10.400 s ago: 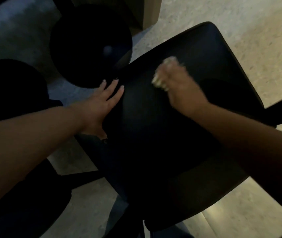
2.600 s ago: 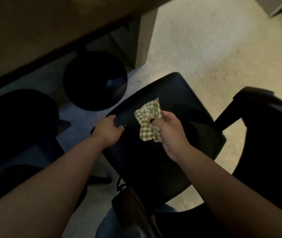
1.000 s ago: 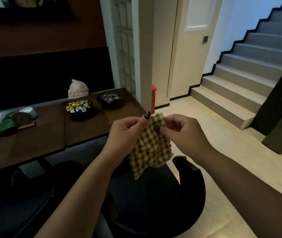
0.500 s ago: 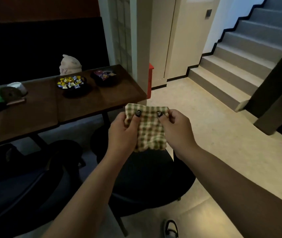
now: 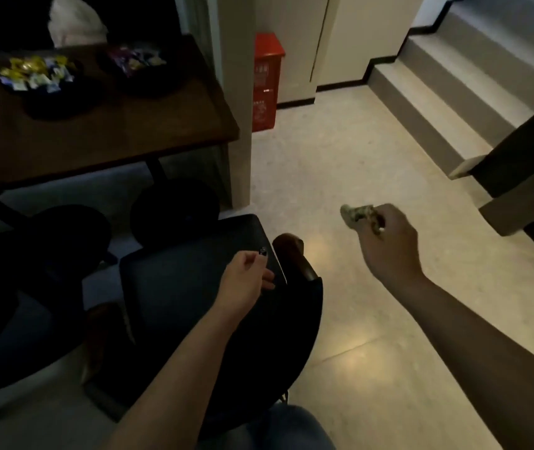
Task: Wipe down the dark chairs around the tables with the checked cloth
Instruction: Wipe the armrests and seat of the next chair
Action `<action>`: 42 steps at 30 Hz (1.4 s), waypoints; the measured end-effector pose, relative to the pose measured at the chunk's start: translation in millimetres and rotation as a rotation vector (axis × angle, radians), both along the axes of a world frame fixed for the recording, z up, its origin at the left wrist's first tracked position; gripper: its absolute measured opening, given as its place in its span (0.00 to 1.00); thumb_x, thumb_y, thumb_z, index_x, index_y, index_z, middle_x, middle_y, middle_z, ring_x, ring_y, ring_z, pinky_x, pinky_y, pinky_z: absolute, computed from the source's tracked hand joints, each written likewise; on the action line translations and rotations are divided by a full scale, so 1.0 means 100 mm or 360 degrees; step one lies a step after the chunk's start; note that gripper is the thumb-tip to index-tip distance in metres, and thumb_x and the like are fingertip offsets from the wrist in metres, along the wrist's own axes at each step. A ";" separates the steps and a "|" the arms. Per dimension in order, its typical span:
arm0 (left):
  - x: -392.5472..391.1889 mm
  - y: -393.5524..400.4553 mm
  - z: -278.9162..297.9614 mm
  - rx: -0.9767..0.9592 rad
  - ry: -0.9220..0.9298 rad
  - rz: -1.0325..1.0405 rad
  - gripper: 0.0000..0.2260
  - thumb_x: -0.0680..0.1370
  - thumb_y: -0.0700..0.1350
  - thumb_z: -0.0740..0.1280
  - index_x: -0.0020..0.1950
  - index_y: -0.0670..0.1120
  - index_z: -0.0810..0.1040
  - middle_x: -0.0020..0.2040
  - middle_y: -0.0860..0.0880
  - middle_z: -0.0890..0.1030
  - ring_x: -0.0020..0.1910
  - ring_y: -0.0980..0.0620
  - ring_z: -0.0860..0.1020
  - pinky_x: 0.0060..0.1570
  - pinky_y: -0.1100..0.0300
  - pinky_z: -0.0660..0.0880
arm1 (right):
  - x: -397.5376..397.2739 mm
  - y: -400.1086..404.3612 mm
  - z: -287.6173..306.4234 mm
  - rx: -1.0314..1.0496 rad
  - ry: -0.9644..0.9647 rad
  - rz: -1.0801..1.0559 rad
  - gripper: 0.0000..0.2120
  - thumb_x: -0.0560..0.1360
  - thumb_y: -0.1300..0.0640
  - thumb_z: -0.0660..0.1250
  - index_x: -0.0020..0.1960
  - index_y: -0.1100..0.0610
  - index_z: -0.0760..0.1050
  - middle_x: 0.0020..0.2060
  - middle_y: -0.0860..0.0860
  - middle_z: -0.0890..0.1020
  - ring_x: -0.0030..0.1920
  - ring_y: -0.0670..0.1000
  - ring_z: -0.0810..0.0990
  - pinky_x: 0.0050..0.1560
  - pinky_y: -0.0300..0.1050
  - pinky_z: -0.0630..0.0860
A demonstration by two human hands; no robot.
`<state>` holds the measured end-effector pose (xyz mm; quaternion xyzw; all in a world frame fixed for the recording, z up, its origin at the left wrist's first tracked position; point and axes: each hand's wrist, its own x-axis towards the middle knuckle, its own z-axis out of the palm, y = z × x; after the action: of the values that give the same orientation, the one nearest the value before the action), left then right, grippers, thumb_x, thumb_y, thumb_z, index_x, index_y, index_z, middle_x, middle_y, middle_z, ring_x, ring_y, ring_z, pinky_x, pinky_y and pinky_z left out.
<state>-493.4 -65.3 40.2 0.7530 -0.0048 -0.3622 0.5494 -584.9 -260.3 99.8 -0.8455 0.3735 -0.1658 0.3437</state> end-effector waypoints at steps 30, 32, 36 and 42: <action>-0.06 -0.42 -2.19 0.0261 0.1200 0.0111 0.41 0.58 0.70 0.73 0.61 0.43 0.79 0.53 0.44 0.82 0.52 0.44 0.81 0.60 0.51 0.75 | 0.33 0.06 -1.89 0.1547 0.0695 -0.0067 0.33 0.54 0.56 0.76 0.59 0.52 0.76 0.47 0.55 0.84 0.45 0.58 0.84 0.46 0.55 0.82; 0.00 -0.38 -2.18 0.0306 0.1160 0.0126 0.37 0.63 0.68 0.72 0.62 0.42 0.78 0.53 0.44 0.82 0.51 0.45 0.81 0.57 0.53 0.76 | 0.40 0.07 -1.87 0.1544 0.0676 -0.0062 0.30 0.56 0.57 0.76 0.58 0.53 0.76 0.47 0.56 0.83 0.44 0.58 0.83 0.43 0.52 0.83; 0.19 -0.39 -2.10 0.0293 0.1083 0.0142 0.36 0.67 0.66 0.72 0.64 0.40 0.76 0.54 0.44 0.81 0.49 0.46 0.80 0.51 0.56 0.75 | 0.58 0.05 -1.78 0.1528 0.0638 -0.0019 0.22 0.61 0.61 0.75 0.55 0.55 0.77 0.45 0.58 0.83 0.41 0.59 0.83 0.34 0.43 0.79; 0.57 -0.51 -2.05 0.0278 0.1084 0.0047 0.47 0.60 0.71 0.72 0.71 0.42 0.71 0.63 0.43 0.77 0.55 0.44 0.78 0.61 0.51 0.73 | 0.93 -0.10 -1.80 0.1563 0.0531 -0.0017 0.31 0.59 0.61 0.75 0.62 0.54 0.75 0.49 0.57 0.83 0.46 0.60 0.83 0.38 0.47 0.80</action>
<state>-436.7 -115.8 -164.5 0.6332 0.2206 -0.5835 0.4582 -491.6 -270.0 -80.1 -0.5975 0.4612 0.1644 0.6350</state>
